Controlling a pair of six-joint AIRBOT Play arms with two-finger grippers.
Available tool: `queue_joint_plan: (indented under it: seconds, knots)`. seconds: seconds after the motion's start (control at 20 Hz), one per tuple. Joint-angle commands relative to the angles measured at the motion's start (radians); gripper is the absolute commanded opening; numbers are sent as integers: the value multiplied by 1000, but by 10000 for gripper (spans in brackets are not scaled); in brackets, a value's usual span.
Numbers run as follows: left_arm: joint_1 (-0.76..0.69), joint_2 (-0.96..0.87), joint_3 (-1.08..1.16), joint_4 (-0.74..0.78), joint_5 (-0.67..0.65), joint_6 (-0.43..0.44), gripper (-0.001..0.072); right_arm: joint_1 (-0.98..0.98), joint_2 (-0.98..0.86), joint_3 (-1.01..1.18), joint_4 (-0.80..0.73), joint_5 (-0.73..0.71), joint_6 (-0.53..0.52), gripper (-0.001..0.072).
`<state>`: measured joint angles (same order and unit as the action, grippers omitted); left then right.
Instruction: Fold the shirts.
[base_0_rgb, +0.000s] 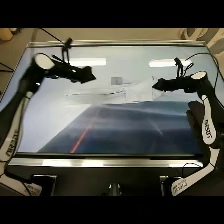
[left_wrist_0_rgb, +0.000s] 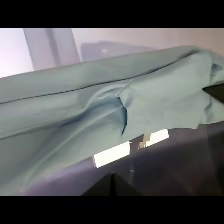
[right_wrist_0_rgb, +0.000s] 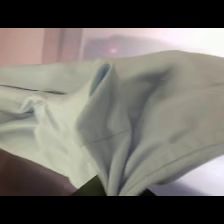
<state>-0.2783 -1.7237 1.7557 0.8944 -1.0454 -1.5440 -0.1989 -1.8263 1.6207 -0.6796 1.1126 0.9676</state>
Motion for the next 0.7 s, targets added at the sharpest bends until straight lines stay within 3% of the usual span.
queue_joint_plan:
  seconds: [0.0,0.25,0.5,0.65]
  knots:
    - [-73,-187,-12,-145,130,-39,27,2,133,1,6,118,-18,16]
    - [-156,-378,-12,-495,169,27,26,2,290,1,7,289,8,16]
    - [-278,-428,-12,-667,283,64,26,2,401,1,8,375,11,16]
    - [-315,-428,-12,-696,312,64,24,2,420,1,3,368,12,16]
